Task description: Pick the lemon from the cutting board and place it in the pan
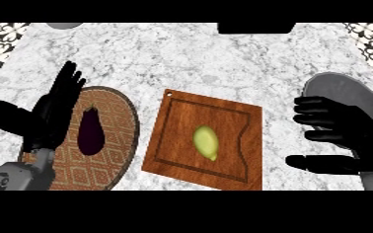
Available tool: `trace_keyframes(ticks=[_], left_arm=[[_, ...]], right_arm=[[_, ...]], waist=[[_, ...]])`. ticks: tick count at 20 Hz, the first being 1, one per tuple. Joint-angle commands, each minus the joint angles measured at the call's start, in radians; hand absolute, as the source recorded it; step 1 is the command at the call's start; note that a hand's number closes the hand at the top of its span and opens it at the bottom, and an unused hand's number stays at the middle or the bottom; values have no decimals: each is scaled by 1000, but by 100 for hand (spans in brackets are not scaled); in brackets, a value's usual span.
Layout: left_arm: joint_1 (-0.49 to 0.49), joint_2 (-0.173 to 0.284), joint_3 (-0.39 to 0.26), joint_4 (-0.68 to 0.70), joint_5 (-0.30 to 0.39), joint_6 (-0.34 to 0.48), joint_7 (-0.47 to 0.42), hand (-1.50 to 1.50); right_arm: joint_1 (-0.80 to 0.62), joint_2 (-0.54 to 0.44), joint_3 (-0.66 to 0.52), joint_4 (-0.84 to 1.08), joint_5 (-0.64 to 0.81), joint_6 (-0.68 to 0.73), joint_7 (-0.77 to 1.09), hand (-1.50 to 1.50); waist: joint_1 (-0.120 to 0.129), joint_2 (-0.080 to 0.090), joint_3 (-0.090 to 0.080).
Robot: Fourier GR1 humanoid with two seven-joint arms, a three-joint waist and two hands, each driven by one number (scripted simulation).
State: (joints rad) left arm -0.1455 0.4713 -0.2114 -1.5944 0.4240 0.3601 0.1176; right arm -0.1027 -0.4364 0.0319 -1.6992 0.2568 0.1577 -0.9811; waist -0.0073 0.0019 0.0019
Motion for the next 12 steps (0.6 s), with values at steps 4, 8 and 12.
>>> trace_keyframes(ticks=[4, 8, 12], left_arm=[[-2, -6, -1, -45, -26, 7, 67, 0], [-6, -22, 30, 2, -3, -36, 25, 0], [16, -51, 11, -32, -37, -8, 37, 0]], right_arm=[[0, -12, 103, -178, 257, -73, 112, -150], [-31, -2, 169, -235, 460, -121, 270, -150], [-43, -20, 220, -302, 587, -54, 395, -150]], waist=[[6, -7, -3], [8, -6, -4], [10, -5, -3]])
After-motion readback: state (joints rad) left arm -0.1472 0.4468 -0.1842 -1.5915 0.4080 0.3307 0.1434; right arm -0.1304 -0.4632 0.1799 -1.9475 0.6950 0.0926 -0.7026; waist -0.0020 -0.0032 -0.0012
